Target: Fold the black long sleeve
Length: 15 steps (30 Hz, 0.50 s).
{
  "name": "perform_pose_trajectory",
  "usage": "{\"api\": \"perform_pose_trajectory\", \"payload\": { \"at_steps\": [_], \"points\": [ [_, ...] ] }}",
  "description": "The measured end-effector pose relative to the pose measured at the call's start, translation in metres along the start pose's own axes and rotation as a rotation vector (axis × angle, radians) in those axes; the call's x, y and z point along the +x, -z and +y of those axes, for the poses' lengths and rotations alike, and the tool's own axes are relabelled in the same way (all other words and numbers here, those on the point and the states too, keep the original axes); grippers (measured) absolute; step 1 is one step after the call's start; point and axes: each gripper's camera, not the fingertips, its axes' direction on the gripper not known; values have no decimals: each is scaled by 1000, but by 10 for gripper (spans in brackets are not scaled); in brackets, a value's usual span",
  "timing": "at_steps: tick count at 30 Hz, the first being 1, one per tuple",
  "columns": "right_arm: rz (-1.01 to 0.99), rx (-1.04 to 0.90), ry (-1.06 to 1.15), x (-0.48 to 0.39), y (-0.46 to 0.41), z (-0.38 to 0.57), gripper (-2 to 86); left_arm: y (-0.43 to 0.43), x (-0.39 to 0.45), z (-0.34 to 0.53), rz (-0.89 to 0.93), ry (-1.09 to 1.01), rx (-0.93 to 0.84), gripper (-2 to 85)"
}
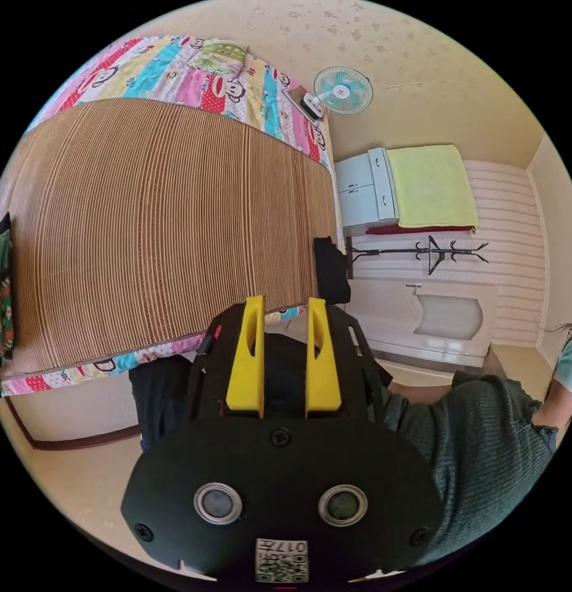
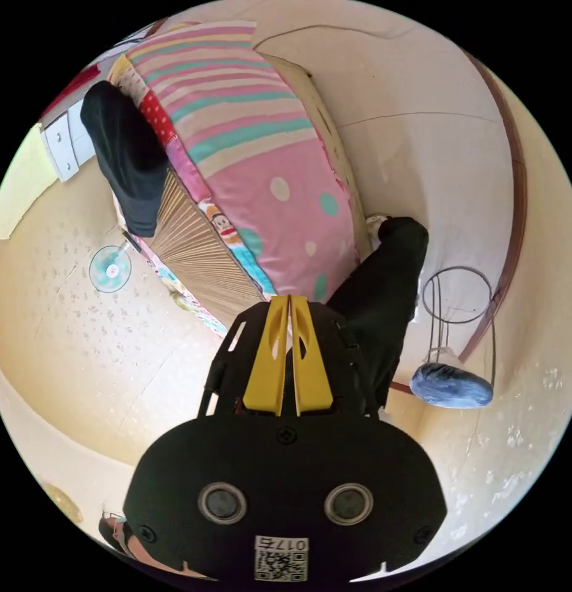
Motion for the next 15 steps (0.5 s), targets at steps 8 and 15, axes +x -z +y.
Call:
{"api": "perform_pose_trajectory", "payload": {
  "at_steps": [8,15],
  "points": [
    [-66,-359,455,-127,-191,44,4,94,-32,56,-66,-19,163,98],
    [65,-555,637,-153,-318,123,3,186,-96,146,-157,59,380,98]
  ]
}}
